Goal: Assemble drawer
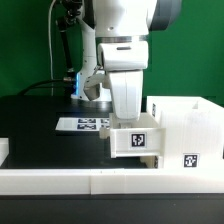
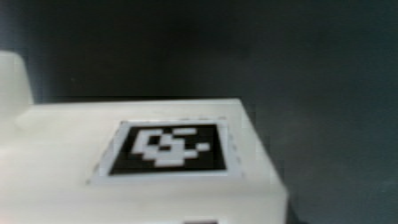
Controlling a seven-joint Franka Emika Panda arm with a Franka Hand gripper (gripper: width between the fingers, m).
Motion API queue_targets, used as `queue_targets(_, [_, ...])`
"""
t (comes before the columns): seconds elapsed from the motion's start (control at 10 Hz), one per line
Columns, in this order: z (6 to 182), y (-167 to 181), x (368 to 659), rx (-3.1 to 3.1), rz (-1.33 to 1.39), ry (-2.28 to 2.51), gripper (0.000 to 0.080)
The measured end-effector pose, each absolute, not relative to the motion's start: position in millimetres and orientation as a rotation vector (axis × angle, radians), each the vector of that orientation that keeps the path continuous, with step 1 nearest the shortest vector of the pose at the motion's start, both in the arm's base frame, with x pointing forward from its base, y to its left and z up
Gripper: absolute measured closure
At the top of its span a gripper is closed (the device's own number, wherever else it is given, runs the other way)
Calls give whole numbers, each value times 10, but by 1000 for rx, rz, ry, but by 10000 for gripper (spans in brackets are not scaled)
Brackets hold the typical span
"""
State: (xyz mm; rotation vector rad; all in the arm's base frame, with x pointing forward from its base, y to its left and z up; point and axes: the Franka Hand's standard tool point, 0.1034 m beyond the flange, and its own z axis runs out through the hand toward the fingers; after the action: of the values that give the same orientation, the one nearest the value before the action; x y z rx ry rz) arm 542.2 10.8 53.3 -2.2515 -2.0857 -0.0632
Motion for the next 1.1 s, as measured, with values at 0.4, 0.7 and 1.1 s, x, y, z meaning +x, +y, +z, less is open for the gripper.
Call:
queue_targets(0.4, [540, 192, 5432, -2235, -70, -2111, 757])
queue_targets(0.7, [545, 222, 5444, -2239, -65, -2120, 757])
queue_targets(1.1, [535, 171, 5408, -2236, -43, -2107, 574])
